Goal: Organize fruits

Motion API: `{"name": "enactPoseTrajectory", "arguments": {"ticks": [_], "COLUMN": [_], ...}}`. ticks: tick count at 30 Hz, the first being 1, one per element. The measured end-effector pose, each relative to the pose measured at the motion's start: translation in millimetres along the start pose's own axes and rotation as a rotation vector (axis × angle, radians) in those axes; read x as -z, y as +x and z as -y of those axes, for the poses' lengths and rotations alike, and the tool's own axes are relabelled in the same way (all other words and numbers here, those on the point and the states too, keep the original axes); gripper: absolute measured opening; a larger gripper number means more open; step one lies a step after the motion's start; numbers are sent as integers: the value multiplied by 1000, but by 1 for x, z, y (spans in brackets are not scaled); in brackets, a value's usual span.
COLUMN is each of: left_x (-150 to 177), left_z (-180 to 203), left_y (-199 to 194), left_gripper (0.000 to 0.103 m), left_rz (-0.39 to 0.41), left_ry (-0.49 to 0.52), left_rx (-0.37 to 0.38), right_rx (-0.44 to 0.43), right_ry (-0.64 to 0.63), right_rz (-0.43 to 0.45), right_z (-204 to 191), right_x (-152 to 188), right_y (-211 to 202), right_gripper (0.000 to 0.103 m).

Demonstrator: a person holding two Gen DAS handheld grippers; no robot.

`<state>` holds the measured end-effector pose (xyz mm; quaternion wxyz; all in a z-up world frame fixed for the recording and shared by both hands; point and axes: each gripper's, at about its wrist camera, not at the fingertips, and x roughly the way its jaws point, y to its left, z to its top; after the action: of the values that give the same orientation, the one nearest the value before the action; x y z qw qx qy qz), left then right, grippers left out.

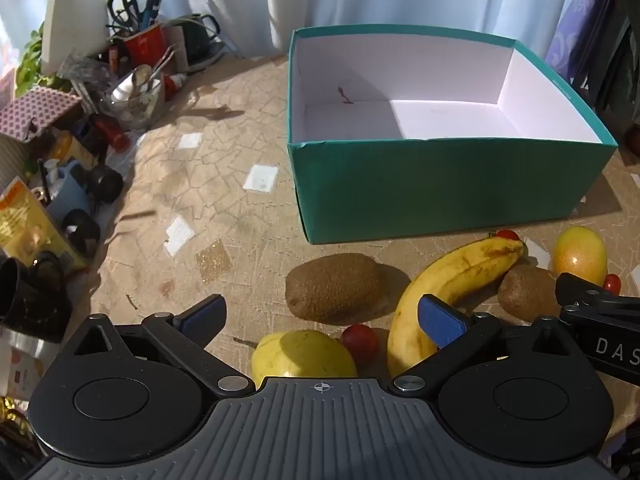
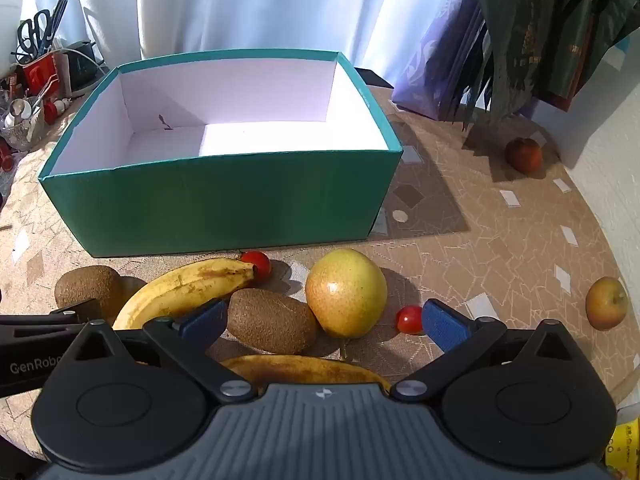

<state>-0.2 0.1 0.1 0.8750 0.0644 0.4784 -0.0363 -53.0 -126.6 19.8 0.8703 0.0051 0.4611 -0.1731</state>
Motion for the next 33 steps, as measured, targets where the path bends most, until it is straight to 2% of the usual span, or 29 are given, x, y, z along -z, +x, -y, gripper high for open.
{"name": "enactPoseTrajectory", "arguments": {"ticks": [8,13,33], "left_x": [8,0,10], "left_z": [-1,-1,-2], "left_y": [-2,1,-4], "left_gripper": [103,103,103], "left_rz": [20,-12,-28], "left_ry": [1,1,7], "left_rx": [3,6,7], "right_rx": [-11,2,8], "right_ry": [7,-2,-4], "right_rz": [16,5,10], "right_z": [5,0,0], "right_x": [0,0,6], "right_y": [-3,-2,-6], "right_gripper": [103,103,103]}}
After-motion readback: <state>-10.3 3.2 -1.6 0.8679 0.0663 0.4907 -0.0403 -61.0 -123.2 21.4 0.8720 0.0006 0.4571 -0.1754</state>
